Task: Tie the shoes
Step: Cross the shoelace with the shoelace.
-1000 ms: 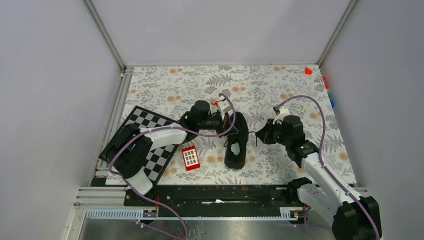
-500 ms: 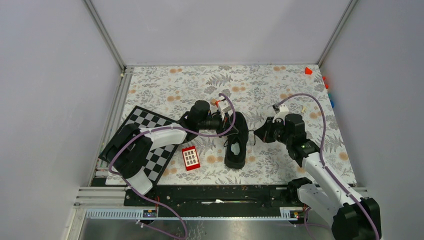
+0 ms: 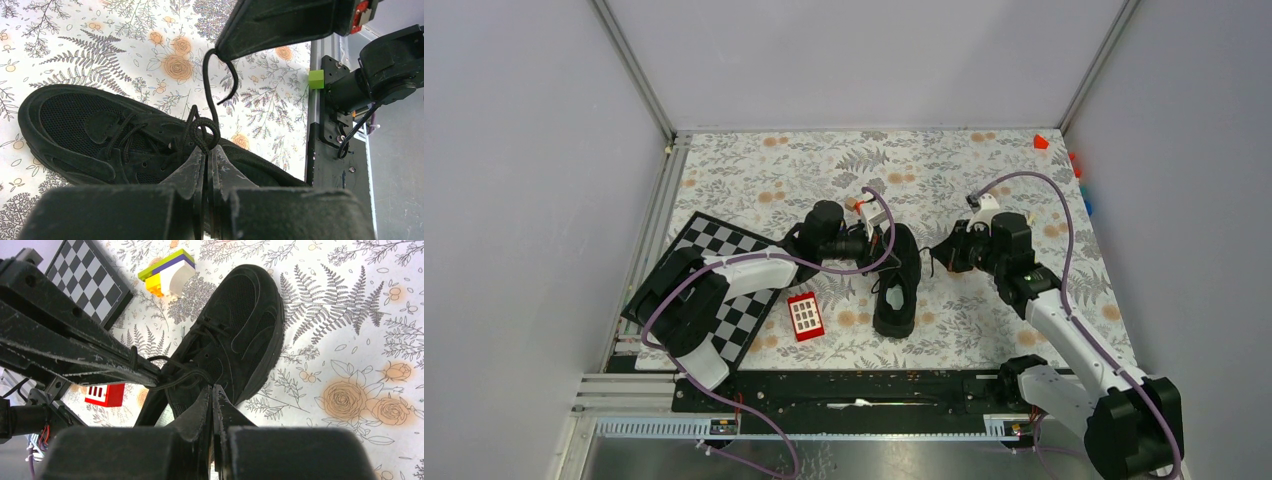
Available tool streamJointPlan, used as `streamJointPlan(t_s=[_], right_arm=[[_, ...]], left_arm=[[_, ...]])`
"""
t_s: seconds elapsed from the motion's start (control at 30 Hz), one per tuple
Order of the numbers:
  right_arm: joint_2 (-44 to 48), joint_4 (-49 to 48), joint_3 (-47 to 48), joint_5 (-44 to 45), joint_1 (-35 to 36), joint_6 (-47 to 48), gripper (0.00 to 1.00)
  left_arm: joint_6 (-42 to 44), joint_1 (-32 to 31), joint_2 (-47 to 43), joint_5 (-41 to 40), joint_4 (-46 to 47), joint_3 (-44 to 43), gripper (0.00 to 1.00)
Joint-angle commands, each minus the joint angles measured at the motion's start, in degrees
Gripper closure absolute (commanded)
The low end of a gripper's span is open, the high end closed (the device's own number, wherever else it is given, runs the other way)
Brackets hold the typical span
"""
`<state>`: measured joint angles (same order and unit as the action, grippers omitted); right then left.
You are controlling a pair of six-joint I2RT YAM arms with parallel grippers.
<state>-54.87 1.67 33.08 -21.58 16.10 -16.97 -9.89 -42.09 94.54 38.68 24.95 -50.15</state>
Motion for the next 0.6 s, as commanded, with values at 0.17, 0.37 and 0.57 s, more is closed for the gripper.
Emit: streamJointPlan(t_s=[0.17,0.37,0.57], right_arm=[[-4.1,-4.1,4.6,-0.6,-0.5,1.0,1.00],[-5.3,-3.2,4.8,-0.4,-1.2,1.4,1.00],[-6.0,-3.0,4.7,-0.6,-2.0,1.2,1.00]], left_arm=[[1.4,-0.3,-2.6,1.8,1.5,-1.2,1.00],[1.8,-0.3,-2.9,2.1,1.1,-1.2,1.00],[1.9,-0.2,-2.8,2.3,0.7,-1.5,1.00]])
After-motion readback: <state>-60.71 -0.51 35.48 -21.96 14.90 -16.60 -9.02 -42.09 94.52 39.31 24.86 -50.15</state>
